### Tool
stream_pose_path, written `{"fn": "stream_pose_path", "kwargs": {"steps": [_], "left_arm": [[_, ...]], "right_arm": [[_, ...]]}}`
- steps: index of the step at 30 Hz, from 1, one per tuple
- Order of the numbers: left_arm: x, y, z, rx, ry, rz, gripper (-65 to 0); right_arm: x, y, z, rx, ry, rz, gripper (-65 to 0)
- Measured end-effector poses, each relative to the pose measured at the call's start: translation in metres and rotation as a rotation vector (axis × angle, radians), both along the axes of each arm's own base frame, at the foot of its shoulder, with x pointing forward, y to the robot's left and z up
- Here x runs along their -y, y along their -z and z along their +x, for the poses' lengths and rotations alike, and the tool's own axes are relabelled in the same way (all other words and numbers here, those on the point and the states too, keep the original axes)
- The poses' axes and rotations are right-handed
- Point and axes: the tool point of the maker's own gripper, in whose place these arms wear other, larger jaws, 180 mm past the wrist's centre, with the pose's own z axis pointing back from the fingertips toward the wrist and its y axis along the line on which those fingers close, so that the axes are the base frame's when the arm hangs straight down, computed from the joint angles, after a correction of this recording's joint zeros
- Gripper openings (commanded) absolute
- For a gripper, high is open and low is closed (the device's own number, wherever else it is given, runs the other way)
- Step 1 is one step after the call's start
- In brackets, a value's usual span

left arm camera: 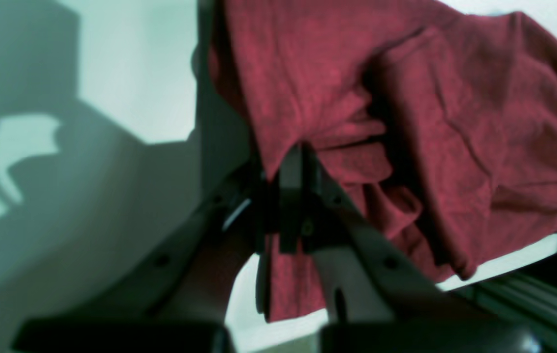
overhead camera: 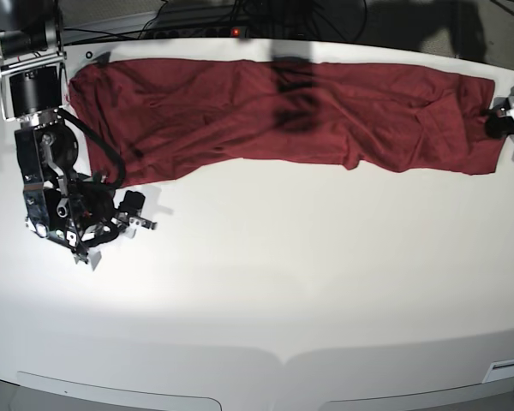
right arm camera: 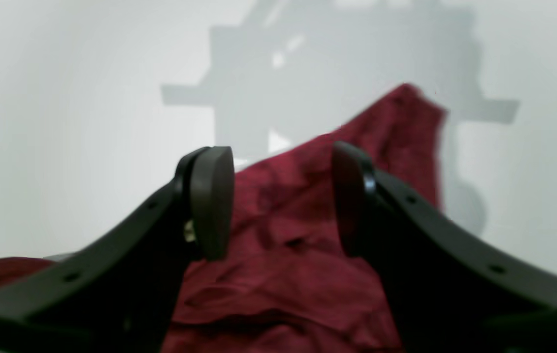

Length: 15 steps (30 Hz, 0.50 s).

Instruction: Fold the T-shirt properly

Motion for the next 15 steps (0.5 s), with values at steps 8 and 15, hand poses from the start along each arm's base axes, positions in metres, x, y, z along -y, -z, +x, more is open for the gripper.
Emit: {"fn": "stream_pose_path", "kwargs": {"steps": [8,15], "left_arm": [[-0.047,-0.016,0.002,-0.026,0.014,0.175,-65.0],[-0.05,-0.01,-0.007,-0.078,0.01,0.188,-65.0]], "right_arm": [[0.0,0.0,0.0,0.0,0.0,0.0,-32.9],[0.0,0.0,0.0,0.001,0.0,0.001,-32.9]]}}
